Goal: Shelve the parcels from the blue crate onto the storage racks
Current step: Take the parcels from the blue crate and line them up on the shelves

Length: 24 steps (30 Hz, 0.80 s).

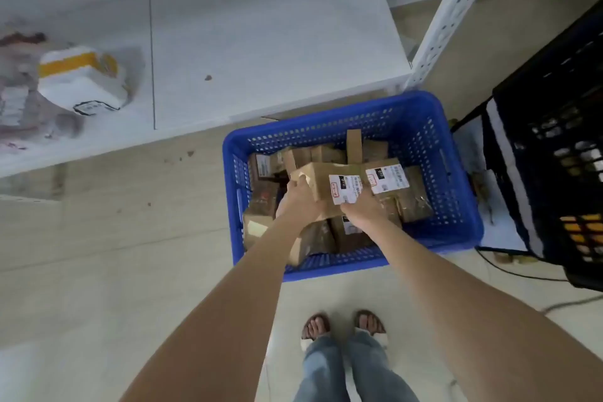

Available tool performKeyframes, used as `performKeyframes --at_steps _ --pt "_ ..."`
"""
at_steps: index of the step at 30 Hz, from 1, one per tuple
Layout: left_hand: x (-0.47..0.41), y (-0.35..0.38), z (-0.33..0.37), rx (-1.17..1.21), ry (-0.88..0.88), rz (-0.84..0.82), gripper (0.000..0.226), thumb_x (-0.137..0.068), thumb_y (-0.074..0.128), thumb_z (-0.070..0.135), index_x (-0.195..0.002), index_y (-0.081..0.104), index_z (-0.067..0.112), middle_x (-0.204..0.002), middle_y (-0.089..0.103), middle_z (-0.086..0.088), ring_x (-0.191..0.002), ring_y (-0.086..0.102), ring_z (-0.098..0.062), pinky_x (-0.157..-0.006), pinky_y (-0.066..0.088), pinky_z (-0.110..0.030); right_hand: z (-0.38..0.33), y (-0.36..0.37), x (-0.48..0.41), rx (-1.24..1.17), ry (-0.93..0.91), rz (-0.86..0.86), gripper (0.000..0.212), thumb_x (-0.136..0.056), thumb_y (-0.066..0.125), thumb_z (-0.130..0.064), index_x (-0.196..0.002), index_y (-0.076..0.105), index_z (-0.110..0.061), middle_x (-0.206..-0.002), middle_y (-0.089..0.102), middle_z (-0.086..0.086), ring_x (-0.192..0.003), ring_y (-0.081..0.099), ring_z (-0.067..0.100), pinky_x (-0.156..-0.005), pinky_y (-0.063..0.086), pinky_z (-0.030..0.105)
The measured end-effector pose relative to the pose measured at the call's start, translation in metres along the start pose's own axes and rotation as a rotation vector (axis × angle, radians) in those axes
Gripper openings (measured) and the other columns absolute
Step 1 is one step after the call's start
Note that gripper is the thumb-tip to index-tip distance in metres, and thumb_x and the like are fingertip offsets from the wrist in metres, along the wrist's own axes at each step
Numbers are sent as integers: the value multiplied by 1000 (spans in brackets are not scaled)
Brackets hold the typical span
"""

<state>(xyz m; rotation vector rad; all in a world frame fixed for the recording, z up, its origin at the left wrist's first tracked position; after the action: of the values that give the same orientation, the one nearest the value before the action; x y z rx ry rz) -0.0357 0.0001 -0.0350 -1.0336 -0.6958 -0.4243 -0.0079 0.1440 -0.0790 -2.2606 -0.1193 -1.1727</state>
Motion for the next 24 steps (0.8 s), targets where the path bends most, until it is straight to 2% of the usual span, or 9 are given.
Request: performKeyframes --at_steps 3,7,12,14,18,21,24 --pt "-23 8 -5 91 -27 69 86 -88 61 33 -151 6 13 -151 21 -15 -134 37 -33 -105 38 -44 9 11 -13 -273 98 -13 56 -91 60 -27 -141 38 -13 -137 52 5 -122 52 25 -93 43 33" --pt "-62 15 -7 114 3 168 98 -82 65 39 -151 -1 16 -154 21 -12 -137 34 -33 -106 38 -50 20 27 -34 -599 217 -37 54 -89 66 -27 -136 46 -11 -138 51 7 -126 47 26 -106 40 39" --pt "-103 20 -10 96 34 211 96 -81 62 49 -151 2 22 -156 19 -7 -140 27 -32 -107 35 -55 30 44 -54 -907 401 -69 45 -87 69 -31 -123 47 -16 -133 48 10 -123 47 32 -101 46 44" --pt "-112 24 -12 95 30 183 90 -83 59 49 -151 7 23 -155 20 -6 -139 28 -33 -106 36 -55 33 50 -59 -991 444 -89 38 -87 68 -29 -115 44 -18 -124 48 10 -119 49 35 -97 48 47" --pt "-114 28 -17 65 -1 153 72 -84 57 48 -142 30 16 -144 33 -11 -130 39 -33 -101 42 -52 33 60 -66 -1058 447 -187 34 -89 65 -12 -119 48 -17 -121 53 12 -116 52 38 -88 52 55" --pt "-106 23 -19 108 -3 177 61 -85 60 41 -133 38 10 -135 37 -13 -121 45 -33 -99 44 -45 30 64 -60 -1061 479 -227 32 -90 62 -7 -119 50 -13 -119 58 18 -108 57 40 -74 56 55" --pt "-89 8 -24 183 -13 225 53 -84 64 37 -124 43 8 -125 44 -12 -111 51 -29 -91 45 -37 22 62 -48 -1039 470 -233 27 -90 62 -8 -115 52 -12 -111 62 16 -101 60 38 -66 55 53"
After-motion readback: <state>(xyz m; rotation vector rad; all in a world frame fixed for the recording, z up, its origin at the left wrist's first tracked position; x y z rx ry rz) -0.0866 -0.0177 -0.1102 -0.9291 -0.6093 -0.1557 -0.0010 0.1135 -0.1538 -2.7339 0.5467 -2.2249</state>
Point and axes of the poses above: each hand's wrist, its own x-axis away from the middle knuckle, its own y-axis out of the palm, z = x × y, the point moved 5 cm from there along -x, towards the middle knuckle
